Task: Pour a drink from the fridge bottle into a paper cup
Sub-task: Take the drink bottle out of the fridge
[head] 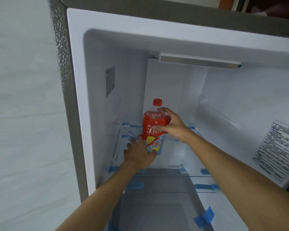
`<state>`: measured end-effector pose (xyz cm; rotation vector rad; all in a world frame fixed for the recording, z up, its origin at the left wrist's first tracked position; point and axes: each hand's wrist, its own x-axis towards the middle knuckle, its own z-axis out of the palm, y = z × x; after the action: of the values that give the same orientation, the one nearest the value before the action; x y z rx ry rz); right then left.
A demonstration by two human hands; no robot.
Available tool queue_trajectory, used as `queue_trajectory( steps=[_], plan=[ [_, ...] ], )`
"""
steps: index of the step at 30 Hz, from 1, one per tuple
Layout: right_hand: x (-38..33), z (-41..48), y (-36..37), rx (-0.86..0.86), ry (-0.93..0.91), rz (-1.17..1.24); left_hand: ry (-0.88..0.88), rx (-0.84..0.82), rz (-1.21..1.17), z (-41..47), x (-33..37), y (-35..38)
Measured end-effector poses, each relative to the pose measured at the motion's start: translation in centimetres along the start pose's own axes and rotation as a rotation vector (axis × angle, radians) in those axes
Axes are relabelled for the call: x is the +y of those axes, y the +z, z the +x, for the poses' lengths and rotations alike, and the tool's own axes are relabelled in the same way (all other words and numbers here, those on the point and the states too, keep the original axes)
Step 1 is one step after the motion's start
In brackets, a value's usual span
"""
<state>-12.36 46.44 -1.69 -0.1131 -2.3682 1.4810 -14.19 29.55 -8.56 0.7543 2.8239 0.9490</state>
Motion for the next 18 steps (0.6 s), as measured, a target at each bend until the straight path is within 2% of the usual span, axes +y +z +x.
queue_trajectory(
  steps=[4, 8, 12, 18],
  plan=[
    [-1.1, -0.6, -0.8, 0.014, -0.013, 0.065, 0.014, -0.007, -0.239, 0.2, 0.2, -0.4],
    [-3.3, -1.6, -2.1, 0.0, -0.049, 0.062, 0.032, -0.03, -0.664, 0.1, 1.2, -0.9],
    [-5.0, -2.9, -3.4, 0.018, -0.079, 0.04, 0.041, -0.089, -0.949, -0.9, 2.9, -1.8],
    [-6.5, -6.3, -4.6, 0.038, -0.068, 0.056, -0.024, -0.256, -1.04, -3.6, 4.3, -3.5]
  ],
)
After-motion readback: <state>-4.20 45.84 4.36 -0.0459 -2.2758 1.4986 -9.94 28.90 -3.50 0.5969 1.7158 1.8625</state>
